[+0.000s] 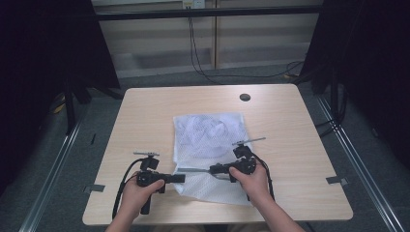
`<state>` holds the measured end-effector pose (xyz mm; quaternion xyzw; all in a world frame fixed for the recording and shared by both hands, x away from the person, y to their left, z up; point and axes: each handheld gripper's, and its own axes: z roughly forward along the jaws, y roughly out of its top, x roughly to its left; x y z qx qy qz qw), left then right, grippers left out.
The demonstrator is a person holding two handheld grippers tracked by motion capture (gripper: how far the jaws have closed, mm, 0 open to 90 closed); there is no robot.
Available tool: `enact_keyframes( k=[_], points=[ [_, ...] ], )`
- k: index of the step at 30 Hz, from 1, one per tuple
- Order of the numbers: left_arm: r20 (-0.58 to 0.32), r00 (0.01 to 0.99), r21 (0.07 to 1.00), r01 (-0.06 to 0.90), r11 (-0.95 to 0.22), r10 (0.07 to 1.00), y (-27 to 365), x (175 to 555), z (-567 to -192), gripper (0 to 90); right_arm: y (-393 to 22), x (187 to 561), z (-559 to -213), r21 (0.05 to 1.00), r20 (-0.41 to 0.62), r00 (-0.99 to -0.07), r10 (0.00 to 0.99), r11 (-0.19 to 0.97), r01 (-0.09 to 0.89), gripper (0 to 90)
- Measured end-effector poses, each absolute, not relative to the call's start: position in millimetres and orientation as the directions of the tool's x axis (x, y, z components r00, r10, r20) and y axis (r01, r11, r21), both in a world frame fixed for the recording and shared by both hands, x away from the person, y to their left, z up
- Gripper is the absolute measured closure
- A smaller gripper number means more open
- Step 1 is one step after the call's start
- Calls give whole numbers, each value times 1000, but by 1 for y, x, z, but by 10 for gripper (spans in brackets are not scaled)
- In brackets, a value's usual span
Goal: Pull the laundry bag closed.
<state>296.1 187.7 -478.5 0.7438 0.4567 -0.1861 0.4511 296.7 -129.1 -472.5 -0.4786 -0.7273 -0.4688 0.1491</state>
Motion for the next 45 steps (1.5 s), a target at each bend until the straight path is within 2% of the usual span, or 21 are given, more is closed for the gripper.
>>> enact_keyframes(
  k=[45],
  points=[
    [-687, 509, 496, 850, -178, 519, 190, 297, -478, 886, -136, 294, -476, 541, 666, -502, 551, 107, 834, 876]
  ],
)
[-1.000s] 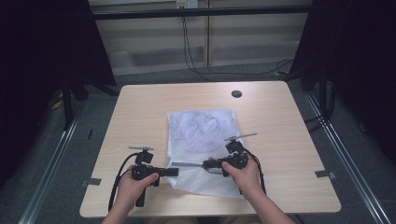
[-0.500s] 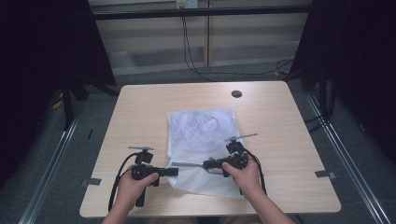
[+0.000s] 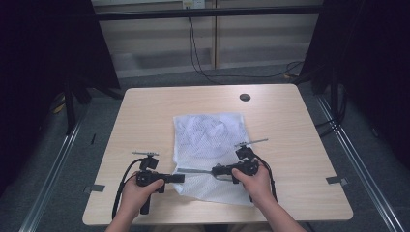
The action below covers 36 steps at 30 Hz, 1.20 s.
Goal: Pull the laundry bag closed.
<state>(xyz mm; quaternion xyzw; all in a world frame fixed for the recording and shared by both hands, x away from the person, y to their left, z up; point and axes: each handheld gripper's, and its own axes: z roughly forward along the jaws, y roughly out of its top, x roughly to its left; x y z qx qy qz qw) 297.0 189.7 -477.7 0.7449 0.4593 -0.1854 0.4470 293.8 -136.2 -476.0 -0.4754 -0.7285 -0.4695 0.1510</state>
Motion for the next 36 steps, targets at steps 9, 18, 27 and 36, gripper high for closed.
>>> enact_keyframes(
  k=[9, 18, 27, 36],
  points=[
    [-690, 506, 494, 852, -174, 518, 190, 297, -477, 886, -137, 293, -475, 540, 668, -501, 550, 105, 835, 876],
    [-698, 499, 488, 856, -169, 513, 191, 297, -478, 887, -139, 294, -475, 531, 673, -491, 553, 102, 841, 877],
    [-703, 498, 484, 858, -172, 508, 190, 297, -477, 887, -140, 293, -475, 534, 672, -494, 552, 100, 839, 877],
    [-710, 494, 480, 861, -168, 502, 191, 296, -478, 887, -147, 294, -476, 530, 678, -479, 557, 81, 844, 877]
  ],
)
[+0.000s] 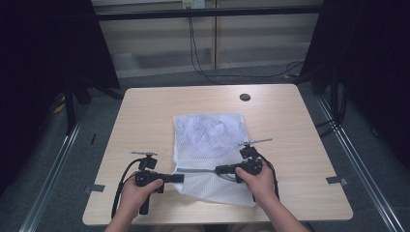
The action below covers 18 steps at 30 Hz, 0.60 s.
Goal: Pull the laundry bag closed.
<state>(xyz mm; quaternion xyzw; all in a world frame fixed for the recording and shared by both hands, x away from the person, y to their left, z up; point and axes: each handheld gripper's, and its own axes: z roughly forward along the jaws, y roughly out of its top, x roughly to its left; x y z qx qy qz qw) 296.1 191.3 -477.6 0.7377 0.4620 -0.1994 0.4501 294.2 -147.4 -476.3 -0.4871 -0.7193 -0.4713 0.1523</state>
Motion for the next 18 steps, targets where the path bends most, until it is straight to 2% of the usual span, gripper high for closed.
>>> enact_keyframes(
  k=[18],
  points=[
    [-710, 487, 476, 864, -163, 509, 196, 297, -478, 887, -162, 292, -475, 535, 664, -474, 579, 76, 842, 877]
  ],
)
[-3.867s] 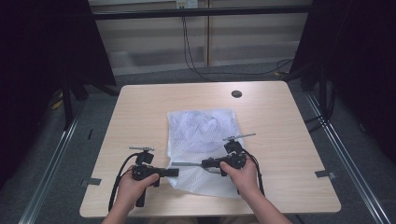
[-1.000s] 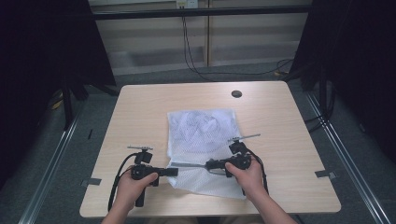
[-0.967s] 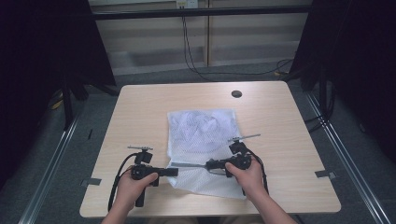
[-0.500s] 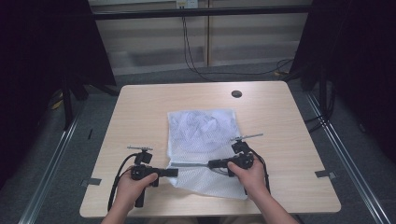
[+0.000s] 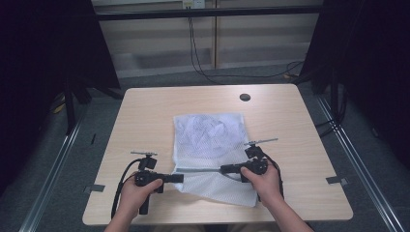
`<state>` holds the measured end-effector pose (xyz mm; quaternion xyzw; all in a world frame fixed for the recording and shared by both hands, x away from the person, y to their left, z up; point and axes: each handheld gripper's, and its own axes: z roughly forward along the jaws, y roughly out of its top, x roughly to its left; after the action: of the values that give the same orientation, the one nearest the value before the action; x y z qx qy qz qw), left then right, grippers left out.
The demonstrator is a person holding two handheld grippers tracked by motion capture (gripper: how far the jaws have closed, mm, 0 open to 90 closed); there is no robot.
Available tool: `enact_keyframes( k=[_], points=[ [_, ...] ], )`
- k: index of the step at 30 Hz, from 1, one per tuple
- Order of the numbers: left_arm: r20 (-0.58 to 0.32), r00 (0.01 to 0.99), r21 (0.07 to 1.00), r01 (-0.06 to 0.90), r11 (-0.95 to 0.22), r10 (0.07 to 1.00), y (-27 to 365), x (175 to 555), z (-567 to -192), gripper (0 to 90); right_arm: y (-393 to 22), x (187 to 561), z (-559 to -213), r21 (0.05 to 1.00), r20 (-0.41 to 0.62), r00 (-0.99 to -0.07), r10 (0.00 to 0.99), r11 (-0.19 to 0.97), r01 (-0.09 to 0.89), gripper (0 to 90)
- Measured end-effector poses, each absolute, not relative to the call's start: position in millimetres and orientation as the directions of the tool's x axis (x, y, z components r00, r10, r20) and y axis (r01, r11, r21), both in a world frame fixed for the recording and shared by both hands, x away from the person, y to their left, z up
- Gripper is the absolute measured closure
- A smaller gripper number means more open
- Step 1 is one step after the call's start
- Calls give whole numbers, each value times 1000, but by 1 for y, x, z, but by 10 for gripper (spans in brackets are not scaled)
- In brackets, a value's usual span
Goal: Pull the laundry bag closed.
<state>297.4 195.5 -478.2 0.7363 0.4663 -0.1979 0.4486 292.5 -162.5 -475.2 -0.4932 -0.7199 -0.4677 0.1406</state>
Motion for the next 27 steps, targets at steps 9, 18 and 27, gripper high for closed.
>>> enact_keyframes(
  k=[9, 18, 27],
  points=[
    [-718, 477, 471, 869, -152, 506, 197, 298, -478, 887, -171, 292, -474, 533, 659, -464, 592, 68, 843, 876],
    [-716, 476, 474, 868, -146, 511, 200, 298, -477, 888, -175, 293, -473, 535, 655, -454, 604, 53, 843, 876],
    [-716, 470, 471, 871, -140, 516, 202, 298, -476, 887, -180, 292, -472, 536, 656, -458, 600, 56, 842, 876]
  ],
)
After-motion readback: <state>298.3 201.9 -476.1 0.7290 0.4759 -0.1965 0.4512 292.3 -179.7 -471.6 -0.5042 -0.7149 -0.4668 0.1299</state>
